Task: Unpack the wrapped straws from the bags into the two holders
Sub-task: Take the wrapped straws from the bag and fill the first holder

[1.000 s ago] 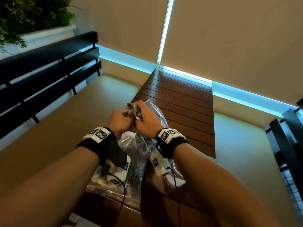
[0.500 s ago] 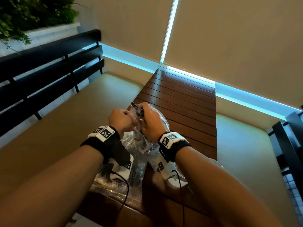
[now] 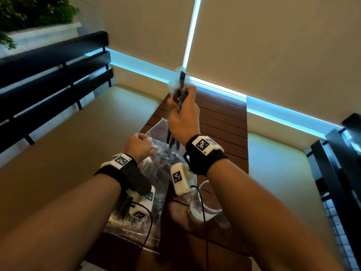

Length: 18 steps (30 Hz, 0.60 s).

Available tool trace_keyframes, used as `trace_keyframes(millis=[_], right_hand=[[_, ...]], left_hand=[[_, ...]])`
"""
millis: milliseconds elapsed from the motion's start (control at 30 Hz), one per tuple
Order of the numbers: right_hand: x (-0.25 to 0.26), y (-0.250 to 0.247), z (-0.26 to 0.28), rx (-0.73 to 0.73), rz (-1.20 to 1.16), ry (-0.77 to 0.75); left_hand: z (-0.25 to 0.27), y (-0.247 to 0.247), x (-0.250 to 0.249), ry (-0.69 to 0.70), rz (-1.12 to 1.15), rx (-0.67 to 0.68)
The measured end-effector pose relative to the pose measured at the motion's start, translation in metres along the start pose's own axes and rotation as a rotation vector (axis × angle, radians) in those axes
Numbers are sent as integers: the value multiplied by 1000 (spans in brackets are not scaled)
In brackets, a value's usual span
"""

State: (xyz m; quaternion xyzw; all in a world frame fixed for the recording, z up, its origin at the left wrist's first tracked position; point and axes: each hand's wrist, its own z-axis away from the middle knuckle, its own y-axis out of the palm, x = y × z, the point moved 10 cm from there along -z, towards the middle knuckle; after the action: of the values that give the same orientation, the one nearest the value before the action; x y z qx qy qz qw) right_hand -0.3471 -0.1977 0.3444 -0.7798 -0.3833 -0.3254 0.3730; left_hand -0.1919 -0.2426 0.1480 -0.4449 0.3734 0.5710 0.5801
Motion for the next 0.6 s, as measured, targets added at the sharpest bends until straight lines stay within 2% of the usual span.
trace_keyframes(millis=[67,167,233,333,467,533,600], right_hand=[[8,-13,-11,-69,-53,27],[18,-37,-25,-174,-128,75],[18,-50,-31,-225,-195,121],[11,-67,-34,-297,-276,195],[2,-90,-32,-383,-429,251],[0,-103,-31,-437,-507,268],[-2,-117,-30,-487,-609,278]], left_hand=[[-3,5,-2,86,-245,80],[0,15,4,139,-314,196],[2,14,9,140,-368,164],[3,1,17,87,-599,29],[12,1,29,-19,-832,146],[14,-5,17,28,-866,97],[18,-8,6,75,-810,45]])
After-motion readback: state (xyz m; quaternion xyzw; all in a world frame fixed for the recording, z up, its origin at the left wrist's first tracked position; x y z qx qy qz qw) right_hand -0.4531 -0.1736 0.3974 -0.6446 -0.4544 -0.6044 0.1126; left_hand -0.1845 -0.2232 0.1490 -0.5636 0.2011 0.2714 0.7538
